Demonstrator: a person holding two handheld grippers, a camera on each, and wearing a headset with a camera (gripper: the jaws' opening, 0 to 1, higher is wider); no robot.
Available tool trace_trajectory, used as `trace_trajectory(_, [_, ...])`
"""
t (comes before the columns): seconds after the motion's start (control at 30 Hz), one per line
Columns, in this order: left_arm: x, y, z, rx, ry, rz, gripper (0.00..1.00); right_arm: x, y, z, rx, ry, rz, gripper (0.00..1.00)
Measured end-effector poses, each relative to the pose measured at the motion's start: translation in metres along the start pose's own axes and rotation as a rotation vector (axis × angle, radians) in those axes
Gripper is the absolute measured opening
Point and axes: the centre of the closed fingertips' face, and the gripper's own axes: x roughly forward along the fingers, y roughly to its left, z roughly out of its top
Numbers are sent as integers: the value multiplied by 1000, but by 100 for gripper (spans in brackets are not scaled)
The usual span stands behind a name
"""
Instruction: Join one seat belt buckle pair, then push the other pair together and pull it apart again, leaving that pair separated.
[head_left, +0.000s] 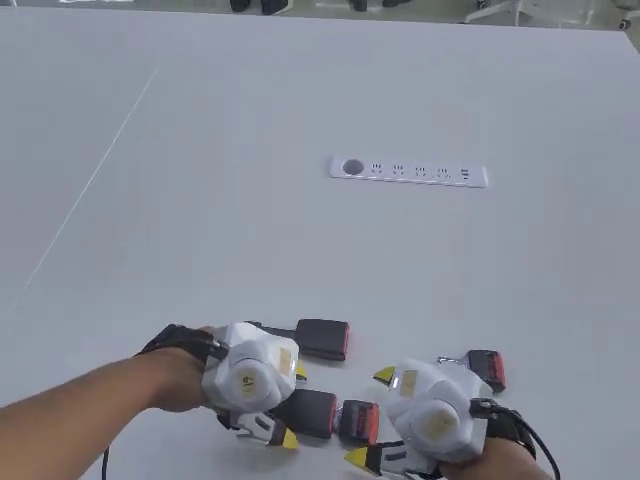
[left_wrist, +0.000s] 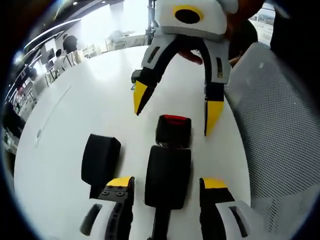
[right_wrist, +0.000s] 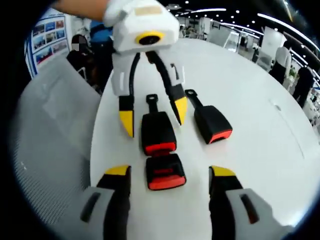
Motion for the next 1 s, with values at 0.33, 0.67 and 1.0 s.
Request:
trace_trajectory(0.33, [-41, 26, 25, -68, -134, 186, 79, -36, -16, -3, -6, -37, -13, 77])
trace_trajectory(0.67, [-72, 64, 18, -116, -139, 260, 80, -79, -71, -26, 9, -13, -77, 79])
trace_trajectory(1.0, [-65, 90, 20, -50, -102, 227, 72, -94, -113, -64, 55, 65, -61, 78])
